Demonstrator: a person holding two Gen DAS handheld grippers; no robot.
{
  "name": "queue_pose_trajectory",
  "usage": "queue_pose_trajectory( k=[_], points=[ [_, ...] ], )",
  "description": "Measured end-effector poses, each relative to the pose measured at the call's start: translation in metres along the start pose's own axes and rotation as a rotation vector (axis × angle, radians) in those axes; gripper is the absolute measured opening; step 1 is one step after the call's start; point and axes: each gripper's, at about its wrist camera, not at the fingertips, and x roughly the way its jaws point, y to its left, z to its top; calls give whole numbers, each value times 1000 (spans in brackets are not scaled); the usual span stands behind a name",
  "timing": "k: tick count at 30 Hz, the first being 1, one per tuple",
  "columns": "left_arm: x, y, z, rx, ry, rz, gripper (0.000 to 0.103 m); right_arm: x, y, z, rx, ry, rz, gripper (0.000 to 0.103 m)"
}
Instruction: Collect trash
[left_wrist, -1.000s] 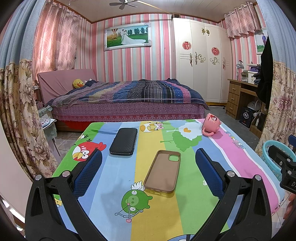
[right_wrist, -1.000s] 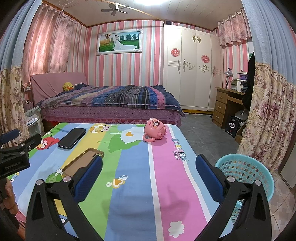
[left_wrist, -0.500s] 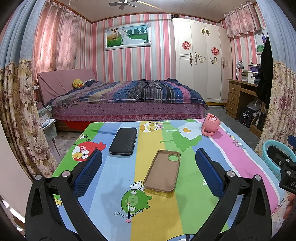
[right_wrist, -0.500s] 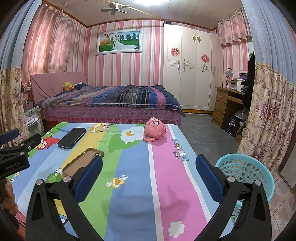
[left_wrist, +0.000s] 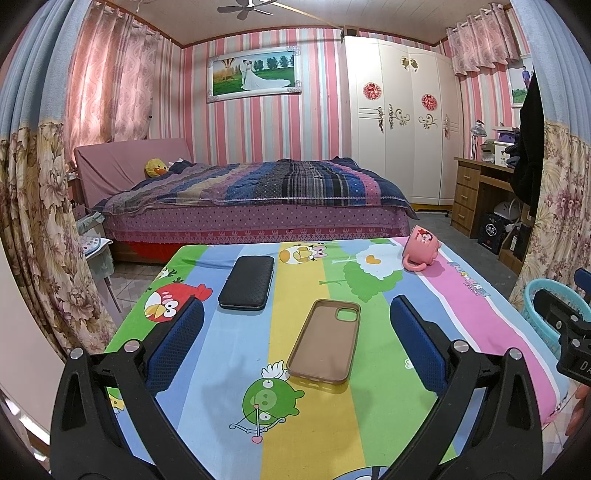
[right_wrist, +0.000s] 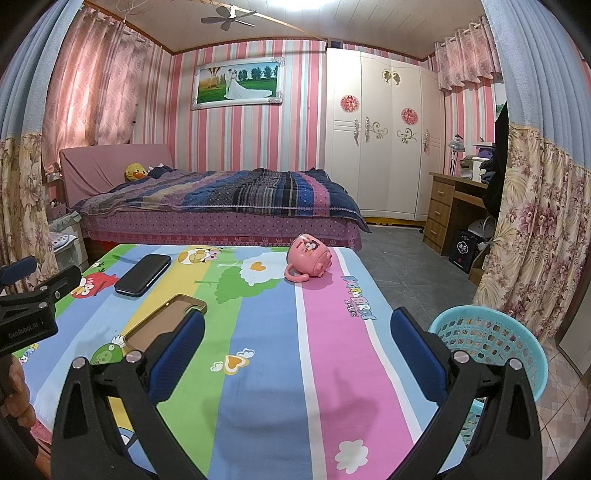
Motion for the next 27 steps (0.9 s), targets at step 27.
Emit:
queue_pose_trajectory(
  k=[27],
  points=[
    [-2, 0, 2, 4, -5, 2, 98, 0, -1, 0, -1, 1, -2, 98]
  ],
)
